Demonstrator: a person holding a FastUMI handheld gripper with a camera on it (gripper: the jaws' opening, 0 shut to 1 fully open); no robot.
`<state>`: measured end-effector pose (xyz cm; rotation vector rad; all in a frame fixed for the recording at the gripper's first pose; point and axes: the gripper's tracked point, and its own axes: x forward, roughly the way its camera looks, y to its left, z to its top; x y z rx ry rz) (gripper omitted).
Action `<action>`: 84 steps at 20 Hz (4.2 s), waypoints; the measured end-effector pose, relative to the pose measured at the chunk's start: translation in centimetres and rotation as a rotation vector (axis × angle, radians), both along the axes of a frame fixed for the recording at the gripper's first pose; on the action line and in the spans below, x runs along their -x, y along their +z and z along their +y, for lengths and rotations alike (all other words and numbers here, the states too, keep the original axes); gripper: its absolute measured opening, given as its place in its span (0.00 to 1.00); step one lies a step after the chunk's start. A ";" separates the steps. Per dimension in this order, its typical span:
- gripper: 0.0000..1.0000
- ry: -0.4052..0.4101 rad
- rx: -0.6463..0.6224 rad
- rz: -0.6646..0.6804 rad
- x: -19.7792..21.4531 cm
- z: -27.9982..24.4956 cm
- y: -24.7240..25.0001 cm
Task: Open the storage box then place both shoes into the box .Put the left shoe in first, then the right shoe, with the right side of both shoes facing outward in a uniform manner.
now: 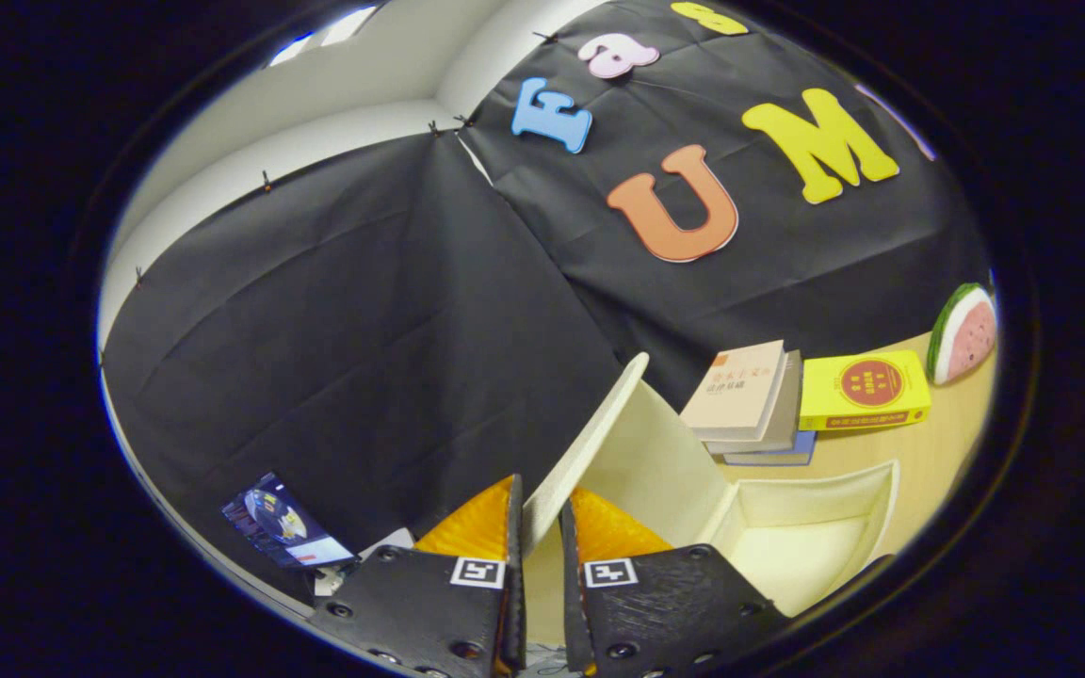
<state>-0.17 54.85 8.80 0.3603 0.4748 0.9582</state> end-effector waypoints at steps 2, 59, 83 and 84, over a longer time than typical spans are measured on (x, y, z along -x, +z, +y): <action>0.34 0.029 0.026 -0.038 0.9 2.3 -0.7; 0.96 -0.639 0.579 0.106 -11.7 -50.5 -23.2; 0.00 -0.640 0.346 0.406 -10.4 -47.2 -26.2; 0.00 -0.638 0.318 0.416 -10.1 -46.7 -25.3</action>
